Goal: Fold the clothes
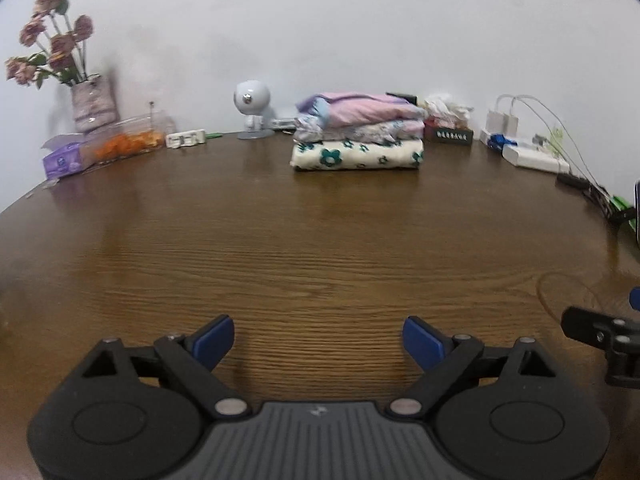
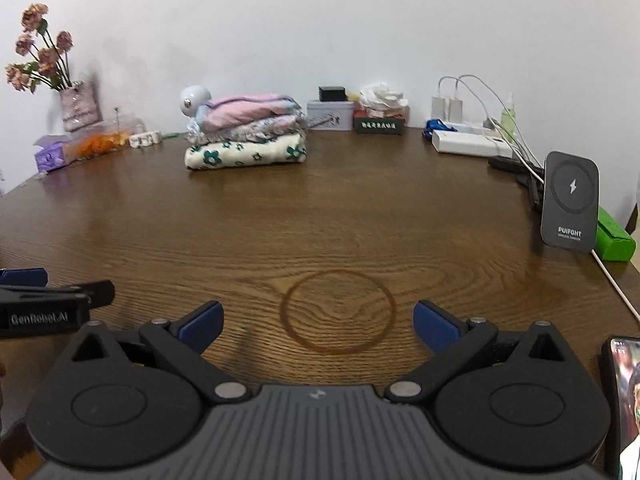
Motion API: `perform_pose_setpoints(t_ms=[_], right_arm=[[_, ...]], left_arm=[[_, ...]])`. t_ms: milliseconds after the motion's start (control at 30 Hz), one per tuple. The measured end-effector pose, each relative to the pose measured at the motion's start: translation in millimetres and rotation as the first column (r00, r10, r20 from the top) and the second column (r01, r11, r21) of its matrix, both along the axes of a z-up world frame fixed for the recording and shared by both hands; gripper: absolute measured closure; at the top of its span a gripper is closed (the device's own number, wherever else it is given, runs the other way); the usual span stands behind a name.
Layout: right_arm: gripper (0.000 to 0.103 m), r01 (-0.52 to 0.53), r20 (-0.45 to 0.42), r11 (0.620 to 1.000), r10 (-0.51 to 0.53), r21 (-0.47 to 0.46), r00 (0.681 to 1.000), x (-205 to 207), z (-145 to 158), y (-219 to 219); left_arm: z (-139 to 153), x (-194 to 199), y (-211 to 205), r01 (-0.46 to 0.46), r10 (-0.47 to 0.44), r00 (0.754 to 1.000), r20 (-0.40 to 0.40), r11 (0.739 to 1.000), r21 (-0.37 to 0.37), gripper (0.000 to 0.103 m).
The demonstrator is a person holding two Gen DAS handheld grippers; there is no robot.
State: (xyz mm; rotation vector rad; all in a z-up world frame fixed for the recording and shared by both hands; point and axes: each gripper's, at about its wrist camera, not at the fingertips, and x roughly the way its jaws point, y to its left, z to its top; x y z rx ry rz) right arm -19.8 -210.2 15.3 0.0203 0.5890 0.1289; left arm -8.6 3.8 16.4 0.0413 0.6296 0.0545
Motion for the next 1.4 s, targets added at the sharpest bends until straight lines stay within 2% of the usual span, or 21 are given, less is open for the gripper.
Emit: perform_pose_setpoints(t_ms=[133,267,367,733,933,1067,1200,1400], right_arm=[[0.000,0.027,-0.017,0.999,-0.028,-0.017,0.999,8.8,-7.5,2.9],[0.000,0.036,-0.072,0.999,-0.039,-0.038,0.997,18.8,-13.4,5.9],[0.000,0.045,-0.096,0.998,-0.050,-0.051,0.994,22.9,-15.4,8.7],[0.001,0.023,-0.088,0.999,-0.027,-0.050,0.996,17.7,-15.9,7.2],[0.001,0.008,-0.085,0.999,-0.012,-0.047,0.996,15.7,-15.8,8.1],[0.001,-0.057,-0.081,0.998,0.054,-0.040,0.995,13.5,-15.9,9.1],[0.001,-0.048,-0.087,0.998,0.044,-0.044,0.995,17.3,-15.2,10.9],[0.001,-0.041,-0.083,0.998,0.037,-0.047,0.996,15.1,-15.4,11.7]], left_arm=[[-5.2,8.6,-4.1,0.003,-0.003,1.000,-0.023,1.000,0.001,0.010],[-6.9,12.4,-7.6,0.063,-0.064,0.997,-0.048,0.998,-0.024,0.000],[-7.8,12.5,-9.9,0.084,-0.085,0.995,-0.054,0.996,-0.031,0.000],[-8.4,6.2,-9.2,0.096,-0.098,0.994,-0.044,0.995,-0.038,0.000],[-8.1,6.1,-10.3,0.086,-0.088,0.995,-0.044,0.996,-0.039,0.000],[-8.1,4.6,-11.5,0.061,-0.063,0.997,-0.044,0.997,-0.038,0.000],[-7.9,6.4,-11.9,0.033,-0.035,0.998,-0.044,0.999,-0.038,0.000],[-8.1,5.8,-11.5,0.039,-0.041,0.998,-0.043,0.998,-0.041,0.000]])
